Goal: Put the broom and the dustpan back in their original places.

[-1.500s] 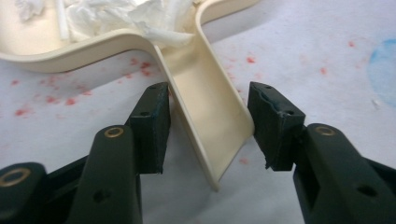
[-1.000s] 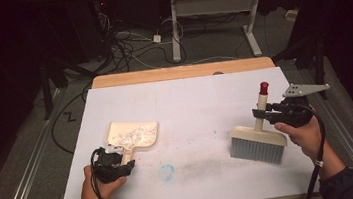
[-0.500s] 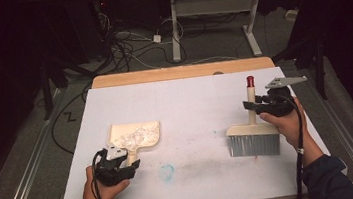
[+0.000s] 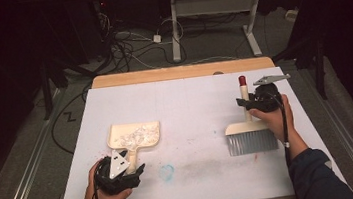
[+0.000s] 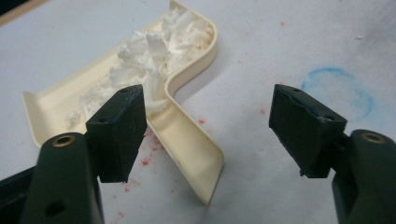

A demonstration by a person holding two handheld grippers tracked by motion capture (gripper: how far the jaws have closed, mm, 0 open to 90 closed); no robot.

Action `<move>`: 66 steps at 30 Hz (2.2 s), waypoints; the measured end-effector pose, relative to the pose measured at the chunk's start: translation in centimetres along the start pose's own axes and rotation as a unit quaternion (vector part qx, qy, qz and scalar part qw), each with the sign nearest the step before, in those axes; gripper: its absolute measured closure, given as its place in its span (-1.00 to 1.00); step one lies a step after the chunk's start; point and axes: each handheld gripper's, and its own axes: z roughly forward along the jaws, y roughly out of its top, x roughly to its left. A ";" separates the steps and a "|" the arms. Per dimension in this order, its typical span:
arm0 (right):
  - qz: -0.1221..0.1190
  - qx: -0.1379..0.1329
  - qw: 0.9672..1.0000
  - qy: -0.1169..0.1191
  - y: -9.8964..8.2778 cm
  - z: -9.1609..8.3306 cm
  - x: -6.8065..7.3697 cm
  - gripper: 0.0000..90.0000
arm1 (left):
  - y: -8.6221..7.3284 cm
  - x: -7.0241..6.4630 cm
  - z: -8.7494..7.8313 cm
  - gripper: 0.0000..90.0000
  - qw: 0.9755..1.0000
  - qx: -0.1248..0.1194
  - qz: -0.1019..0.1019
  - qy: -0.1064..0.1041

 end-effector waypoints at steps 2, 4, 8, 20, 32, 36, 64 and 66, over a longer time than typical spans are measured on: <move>-0.001 0.004 1.000 -0.008 0.0 0.5 0.1 0.33 | 0.1 -0.1 -0.2 -0.44 1.000 -0.018 0.013 0.007; -0.004 0.006 1.000 -0.015 0.0 0.9 0.1 0.32 | 0.0 -0.4 -0.3 -0.45 0.999 -0.029 0.023 0.014; -0.004 0.011 0.999 -0.036 0.0 1.8 0.0 0.30 | 0.0 -0.9 -0.2 -0.45 0.999 -0.027 0.035 0.015; 0.006 -0.015 0.998 -0.062 0.1 1.8 -0.6 0.27 | -0.1 -1.0 -0.1 -0.46 0.999 -0.021 0.035 0.011; 0.015 -0.066 0.997 -0.042 0.1 0.5 -0.4 -0.04 | -0.1 -0.9 0.0 -0.48 0.999 -0.019 0.035 0.013; 0.011 -0.086 0.995 -0.039 0.3 -0.3 0.0 -0.15 | -0.1 -1.0 0.0 -0.49 0.999 -0.017 0.038 0.012; -0.061 -0.179 0.981 -0.034 1.1 -6.3 4.1 -0.44 | -0.1 -0.8 -0.1 -0.50 0.999 -0.015 0.039 0.015; -0.066 -0.181 0.981 -0.031 1.1 -6.6 4.4 -0.45 | -0.1 -0.8 -0.1 -0.50 0.999 -0.016 0.037 0.013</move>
